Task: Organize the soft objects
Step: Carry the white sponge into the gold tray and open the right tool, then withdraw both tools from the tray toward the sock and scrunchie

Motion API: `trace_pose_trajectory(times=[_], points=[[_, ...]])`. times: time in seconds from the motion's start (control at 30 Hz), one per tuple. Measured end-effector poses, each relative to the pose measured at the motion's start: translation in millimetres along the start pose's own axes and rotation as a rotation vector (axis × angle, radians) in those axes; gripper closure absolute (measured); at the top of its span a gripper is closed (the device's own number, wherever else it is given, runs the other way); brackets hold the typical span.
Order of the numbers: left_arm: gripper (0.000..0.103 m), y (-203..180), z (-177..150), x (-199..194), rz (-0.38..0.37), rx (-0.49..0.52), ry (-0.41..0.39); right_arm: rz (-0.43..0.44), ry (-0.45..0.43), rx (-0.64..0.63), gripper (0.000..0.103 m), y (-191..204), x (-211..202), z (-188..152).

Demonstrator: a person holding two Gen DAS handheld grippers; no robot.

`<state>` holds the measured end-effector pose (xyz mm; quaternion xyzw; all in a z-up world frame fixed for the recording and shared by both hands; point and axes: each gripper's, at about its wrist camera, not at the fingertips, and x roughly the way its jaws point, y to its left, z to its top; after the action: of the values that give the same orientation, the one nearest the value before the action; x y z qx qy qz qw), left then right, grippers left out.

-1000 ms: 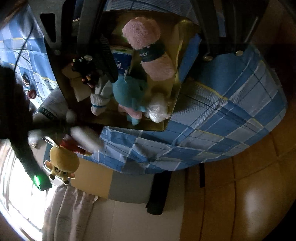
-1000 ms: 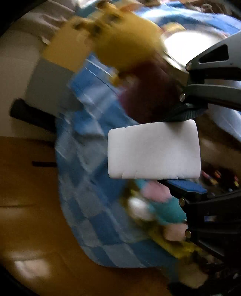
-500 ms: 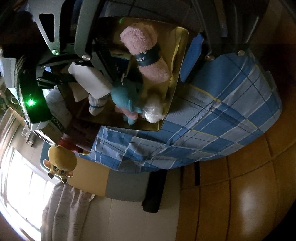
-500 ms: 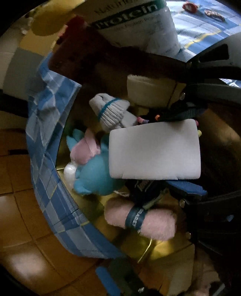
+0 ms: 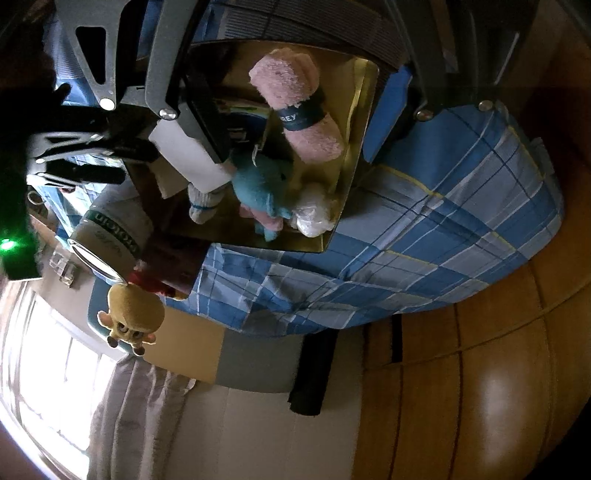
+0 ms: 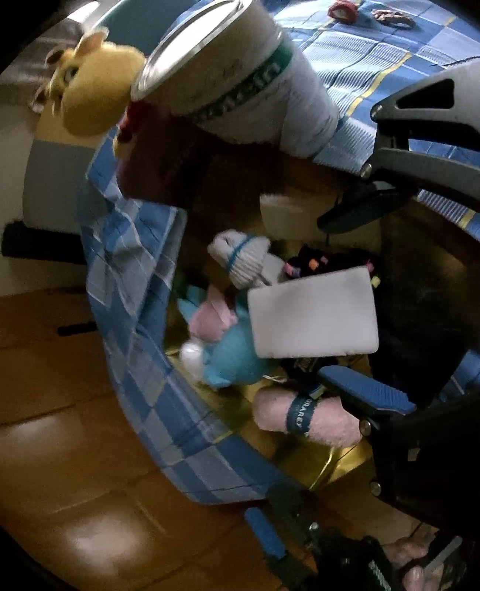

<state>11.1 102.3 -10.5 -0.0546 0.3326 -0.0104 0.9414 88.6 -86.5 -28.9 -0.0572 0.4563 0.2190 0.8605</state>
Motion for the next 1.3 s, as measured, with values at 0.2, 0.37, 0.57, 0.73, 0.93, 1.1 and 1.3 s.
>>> trace_pose_trajectory(times=[0.2,0.37,0.57,0.73,0.93,1.1,1.3], points=[[0.028,-11,1,-5,-0.023,0.03,-0.01,-0.032,-0.059,0.05,0.028,-24,-30,-8],[0.028,-25,2,-7,-0.045,0.067,-0.015,-0.083,-0.102,0.108,0.028,-57,-59,-20],[0.028,-51,5,-11,-0.077,0.134,-0.027,-0.186,-0.126,0.205,0.028,-115,-88,-40],[0.028,-78,8,-13,-0.107,0.195,-0.031,-0.314,-0.142,0.334,0.028,-178,-107,-65],[0.028,-115,9,-16,-0.151,0.278,-0.035,-0.497,-0.158,0.531,0.028,-259,-121,-107],[0.028,-155,8,-15,-0.197,0.361,-0.034,-0.579,-0.182,0.755,0.028,-313,-124,-153],[0.028,-200,2,-9,-0.254,0.444,-0.023,-0.537,-0.223,0.981,0.028,-345,-141,-182]])
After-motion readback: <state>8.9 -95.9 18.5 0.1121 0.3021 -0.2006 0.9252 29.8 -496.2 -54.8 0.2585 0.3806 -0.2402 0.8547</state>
